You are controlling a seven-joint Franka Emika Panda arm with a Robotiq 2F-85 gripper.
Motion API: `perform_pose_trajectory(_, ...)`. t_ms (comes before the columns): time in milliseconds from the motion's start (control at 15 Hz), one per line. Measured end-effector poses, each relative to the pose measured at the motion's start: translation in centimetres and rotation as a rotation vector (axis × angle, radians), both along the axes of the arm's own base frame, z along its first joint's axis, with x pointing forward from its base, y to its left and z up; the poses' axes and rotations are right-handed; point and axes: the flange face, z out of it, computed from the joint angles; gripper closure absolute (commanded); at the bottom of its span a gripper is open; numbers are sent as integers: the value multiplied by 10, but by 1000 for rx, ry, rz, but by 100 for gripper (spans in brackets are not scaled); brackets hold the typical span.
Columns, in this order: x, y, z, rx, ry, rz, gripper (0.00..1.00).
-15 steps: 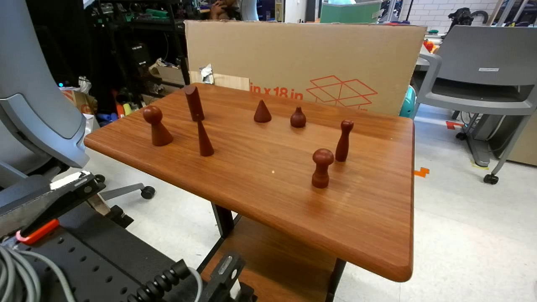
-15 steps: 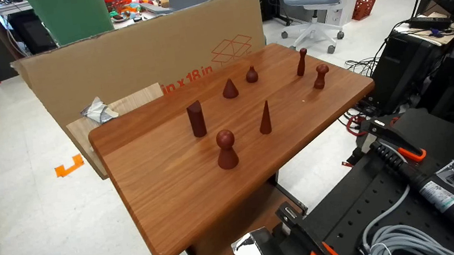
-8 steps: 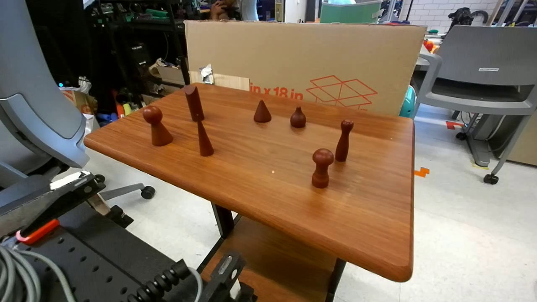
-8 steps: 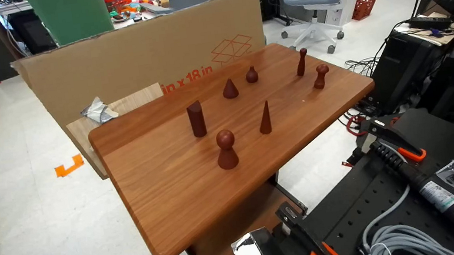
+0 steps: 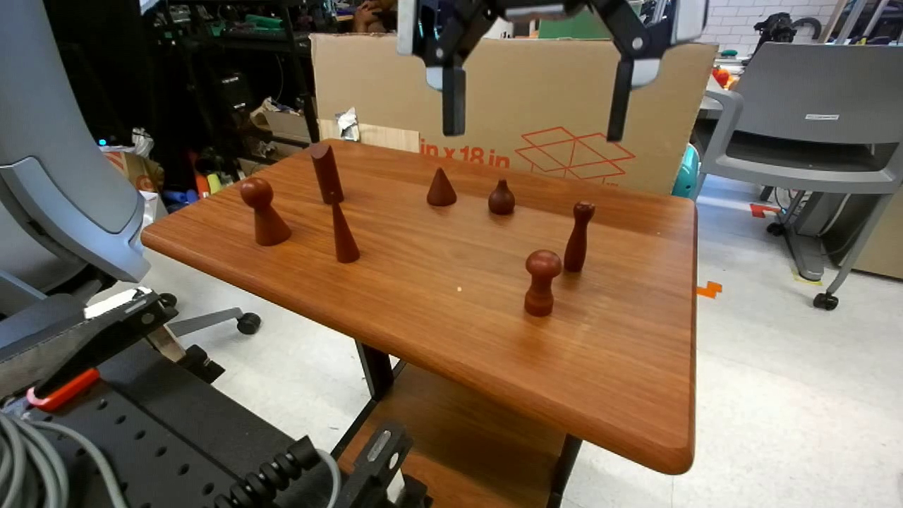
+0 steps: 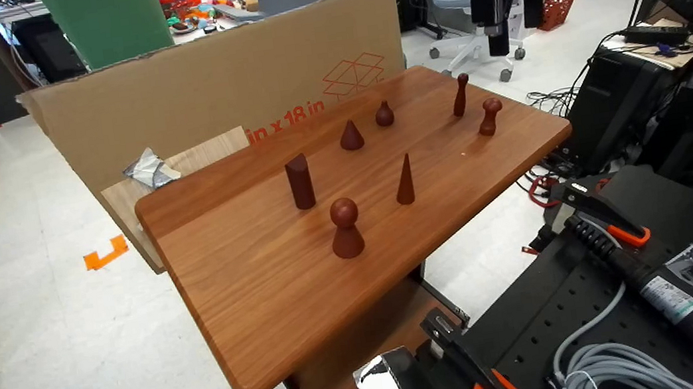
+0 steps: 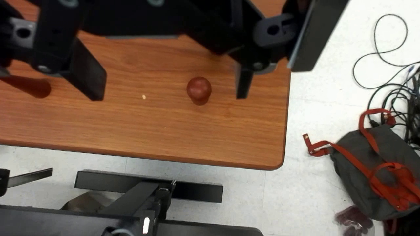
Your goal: Move the right front brown object to the left
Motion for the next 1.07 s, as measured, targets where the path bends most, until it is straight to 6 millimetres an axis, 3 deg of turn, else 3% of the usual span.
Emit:
perform_pose_trajectory(467,15,-20,-80,-31,44,-87,0)
perform_pose_trajectory(733,19,-19,-110,-35,78,-92,0)
perform_pose_trajectory(800,21,-18,-113,-36,75,-91,25)
perform_pose_trajectory(867,24,-17,-115,-37,71,-91,26)
perform_pose_trajectory(1067,30,-17,-116,-41,59,-91,49)
